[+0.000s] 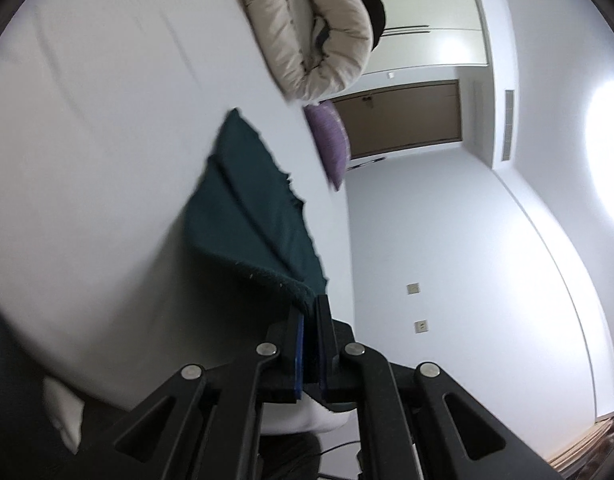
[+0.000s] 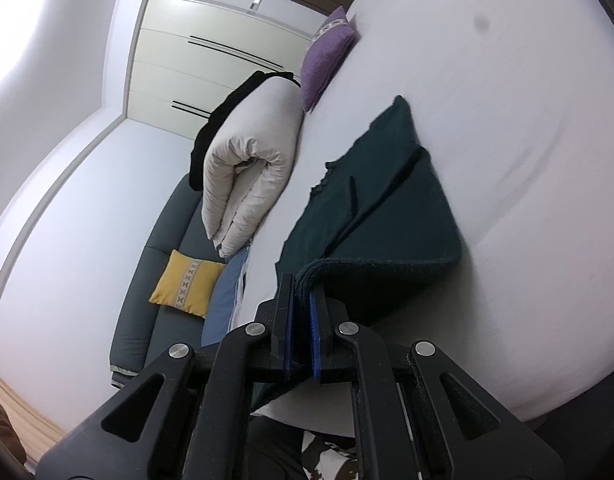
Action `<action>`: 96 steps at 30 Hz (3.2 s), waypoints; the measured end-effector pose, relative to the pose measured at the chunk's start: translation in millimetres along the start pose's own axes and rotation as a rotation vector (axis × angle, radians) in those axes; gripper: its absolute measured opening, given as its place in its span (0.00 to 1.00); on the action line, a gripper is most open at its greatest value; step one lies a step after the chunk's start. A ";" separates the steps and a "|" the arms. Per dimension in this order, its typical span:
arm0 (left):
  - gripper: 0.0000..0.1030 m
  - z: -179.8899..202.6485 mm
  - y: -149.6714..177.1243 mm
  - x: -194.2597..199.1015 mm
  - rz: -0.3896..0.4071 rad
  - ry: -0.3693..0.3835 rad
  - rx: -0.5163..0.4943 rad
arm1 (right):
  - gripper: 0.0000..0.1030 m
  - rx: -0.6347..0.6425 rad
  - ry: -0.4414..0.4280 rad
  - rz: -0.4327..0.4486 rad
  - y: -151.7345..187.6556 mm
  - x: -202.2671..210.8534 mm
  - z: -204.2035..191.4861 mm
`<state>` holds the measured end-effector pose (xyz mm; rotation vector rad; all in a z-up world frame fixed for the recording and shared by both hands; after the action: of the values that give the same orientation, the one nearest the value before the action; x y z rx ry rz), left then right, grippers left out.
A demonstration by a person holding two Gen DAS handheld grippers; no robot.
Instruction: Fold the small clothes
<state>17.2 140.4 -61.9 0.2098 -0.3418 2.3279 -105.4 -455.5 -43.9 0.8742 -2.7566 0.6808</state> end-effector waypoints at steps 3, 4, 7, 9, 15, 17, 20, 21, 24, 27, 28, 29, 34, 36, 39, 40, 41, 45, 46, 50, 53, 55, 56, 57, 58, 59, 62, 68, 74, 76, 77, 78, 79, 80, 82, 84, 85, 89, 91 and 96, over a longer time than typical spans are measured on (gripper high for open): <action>0.06 10.3 -13.6 -16.3 0.006 0.025 0.007 | 0.05 0.005 -0.004 0.000 -8.1 -6.2 -9.2; 0.06 13.4 -18.7 -23.0 0.007 0.032 0.008 | 0.05 0.005 -0.008 0.000 -10.4 -8.3 -12.0; 0.06 17.9 -36.8 -39.4 0.013 0.038 0.012 | 0.05 0.003 -0.013 0.004 -19.9 -16.8 -17.9; 0.06 17.9 -51.2 -48.3 0.022 0.034 0.020 | 0.05 -0.008 -0.015 0.014 -30.7 -25.4 -19.2; 0.06 13.7 -98.6 -99.7 0.029 0.008 0.043 | 0.05 -0.070 -0.024 0.067 -79.4 -62.3 -17.3; 0.06 9.4 -115.4 -125.0 0.027 -0.024 0.037 | 0.05 -0.080 -0.017 0.082 -99.3 -80.6 -15.8; 0.06 0.1 -137.8 -162.9 0.016 -0.055 0.053 | 0.05 -0.103 0.003 0.095 -131.0 -119.0 -9.2; 0.06 -1.9 -143.6 -174.0 0.012 -0.061 0.057 | 0.05 -0.109 0.011 0.099 -138.4 -129.7 -6.5; 0.06 -6.8 -165.5 -213.6 -0.001 -0.096 0.040 | 0.05 -0.143 0.039 0.108 -164.9 -170.1 9.0; 0.06 -17.2 -183.8 -240.2 0.002 -0.126 0.041 | 0.05 -0.158 0.089 0.122 -186.1 -204.0 27.9; 0.06 -24.7 -192.3 -251.9 0.003 -0.139 0.050 | 0.05 -0.165 0.111 0.126 -192.7 -213.3 36.1; 0.06 -29.6 -198.1 -259.6 0.003 -0.151 0.049 | 0.05 -0.173 0.127 0.129 -198.1 -221.3 43.7; 0.08 -79.8 -217.2 -291.3 -0.003 -0.261 0.111 | 0.10 -0.234 0.215 0.135 -225.4 -260.7 94.2; 0.23 -87.8 -220.1 -290.2 0.005 -0.256 0.132 | 0.12 -0.232 0.271 0.128 -230.5 -270.0 111.4; 0.62 -87.5 -221.2 -276.7 0.029 -0.255 0.124 | 0.40 -0.207 0.308 0.141 -235.3 -272.4 121.5; 0.63 -84.8 -220.2 -271.2 0.035 -0.257 0.102 | 0.50 -0.186 0.310 0.149 -236.6 -270.6 120.3; 0.63 -80.0 -217.0 -265.5 0.029 -0.257 0.071 | 0.51 -0.168 0.319 0.152 -237.2 -269.5 120.6; 0.63 -57.8 -189.1 -243.4 0.001 -0.276 -0.082 | 0.51 -0.073 0.327 0.109 -225.4 -259.3 106.7; 0.63 -54.8 -180.8 -238.8 0.000 -0.291 -0.123 | 0.51 -0.029 0.334 0.092 -220.8 -256.8 100.2; 0.63 -55.4 -150.8 -226.8 -0.014 -0.381 -0.269 | 0.51 0.180 0.400 0.001 -187.3 -248.3 78.1; 0.62 -63.8 -130.1 -222.0 -0.036 -0.438 -0.338 | 0.51 0.282 0.425 -0.059 -167.2 -243.1 71.5; 0.61 -68.0 -118.4 -219.8 -0.045 -0.471 -0.387 | 0.51 0.333 0.454 -0.093 -146.3 -232.5 68.1; 0.61 -68.9 -115.0 -219.1 -0.045 -0.484 -0.412 | 0.51 0.348 0.463 -0.104 -141.4 -230.6 68.2; 0.61 -69.8 -112.3 -218.3 -0.044 -0.498 -0.438 | 0.51 0.363 0.474 -0.115 -136.7 -229.4 69.8; 0.60 -70.6 -110.2 -218.2 -0.045 -0.508 -0.459 | 0.51 0.375 0.487 -0.120 -130.0 -224.6 72.1; 0.58 -72.5 -107.5 -216.9 -0.048 -0.518 -0.478 | 0.51 0.383 0.495 -0.122 -121.3 -216.8 75.1; 0.46 -77.0 -105.6 -214.8 -0.048 -0.538 -0.500 | 0.49 0.386 0.502 -0.136 -100.3 -206.3 83.3; 0.25 -78.3 -106.5 -207.4 -0.041 -0.585 -0.557 | 0.47 0.450 0.529 -0.134 -89.5 -209.4 84.2; 0.25 -75.6 -95.1 -209.9 -0.051 -0.640 -0.669 | 0.46 0.481 0.547 -0.110 -87.5 -197.0 78.4; 0.18 -76.5 -93.6 -209.3 -0.048 -0.650 -0.675 | 0.41 0.505 0.568 -0.116 -84.7 -195.4 80.1; 0.14 -76.7 -93.6 -208.5 -0.046 -0.654 -0.676 | 0.39 0.511 0.576 -0.115 -84.4 -194.1 80.9; 0.12 -76.9 -93.6 -207.5 -0.045 -0.655 -0.677 | 0.38 0.509 0.576 -0.113 -84.2 -192.1 81.3; 0.10 -76.6 -93.1 -206.8 -0.046 -0.653 -0.678 | 0.36 0.506 0.576 -0.113 -84.3 -190.8 82.1; 0.10 -76.1 -92.6 -205.5 -0.046 -0.654 -0.683 | 0.32 0.503 0.583 -0.111 -84.7 -189.8 83.4; 0.08 -72.5 -91.4 -202.6 -0.039 -0.655 -0.693 | 0.28 0.503 0.584 -0.109 -85.0 -188.0 84.1; 0.07 -69.1 -89.8 -200.5 -0.032 -0.653 -0.704 | 0.25 0.514 0.590 -0.108 -84.4 -185.2 82.7; 0.07 -67.5 -87.6 -200.1 -0.030 -0.648 -0.707 | 0.21 0.520 0.592 -0.107 -84.3 -184.1 81.9; 0.06 -68.5 -80.4 -198.5 -0.032 -0.636 -0.700 | 0.06 0.532 0.607 -0.115 -82.5 -181.6 83.7; 0.06 -69.6 -77.8 -195.9 -0.032 -0.633 -0.696 | 0.06 0.507 0.598 -0.105 -83.9 -177.3 85.5; 0.06 -72.0 -72.0 -186.5 -0.024 -0.615 -0.675 | 0.03 0.493 0.591 -0.105 -81.9 -167.8 88.8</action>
<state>195.3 86.0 -164.2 0.5790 -1.3777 1.9430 76.6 -472.2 -140.5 0.7311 -2.0345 1.3730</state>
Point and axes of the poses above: each gripper's, at about its wrist camera, not at the fingertips, and x roughly against the way its jaws point, z to its right, y to its underside, the point moved 9 cm from there along -x, roughly the way its jaws point, and after that the axes turned 5 degrees about z, right-handed, at the moved point
